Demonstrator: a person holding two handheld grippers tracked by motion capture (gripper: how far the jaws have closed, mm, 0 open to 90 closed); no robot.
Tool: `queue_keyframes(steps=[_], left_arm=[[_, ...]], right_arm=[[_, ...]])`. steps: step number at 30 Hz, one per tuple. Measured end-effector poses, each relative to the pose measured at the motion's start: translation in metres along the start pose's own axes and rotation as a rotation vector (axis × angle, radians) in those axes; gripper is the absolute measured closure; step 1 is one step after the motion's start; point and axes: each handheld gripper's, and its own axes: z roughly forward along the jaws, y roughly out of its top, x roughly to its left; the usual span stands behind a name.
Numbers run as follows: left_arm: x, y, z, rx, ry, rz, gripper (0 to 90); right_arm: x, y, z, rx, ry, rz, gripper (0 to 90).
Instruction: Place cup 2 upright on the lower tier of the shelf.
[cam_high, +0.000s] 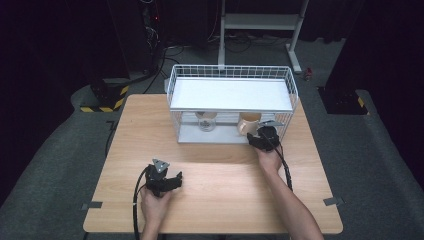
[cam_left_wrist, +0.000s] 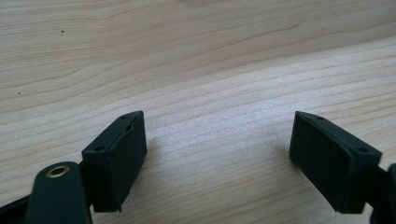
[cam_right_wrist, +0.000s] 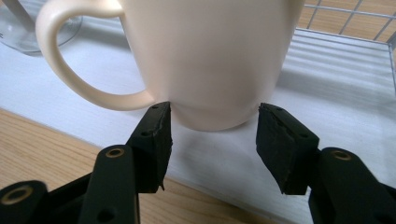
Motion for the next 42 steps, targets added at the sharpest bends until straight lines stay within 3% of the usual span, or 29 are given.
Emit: queue_keyframes(steps=[5, 8, 15, 28, 35, 42], left_arm=[[0.000, 0.000, 0.000, 0.001, -0.002, -0.001, 19.5], [0.000, 0.000, 0.000, 0.002, -0.002, 0.000, 19.5], [0.000, 0.000, 0.000, 0.002, -0.002, 0.000, 19.6], [0.000, 0.000, 0.000, 0.001, -0.002, 0.000, 19.6], [0.000, 0.000, 0.000, 0.002, -0.002, -0.001, 19.6], [-0.001, 0.000, 0.000, 0.002, 0.000, -0.004, 19.6]], right_arm=[[0.000, 0.000, 0.004, -0.013, -0.017, 0.001, 50.3], [-0.003, 0.002, 0.008, 0.022, -0.020, 0.008, 50.0], [-0.003, 0.003, 0.004, 0.020, -0.014, 0.005, 48.1], [-0.010, -0.003, -0.029, -0.037, 0.043, -0.025, 45.0], [-0.016, -0.005, -0.041, -0.055, 0.064, -0.007, 43.1], [-0.019, -0.003, -0.054, -0.073, 0.086, -0.019, 41.4]])
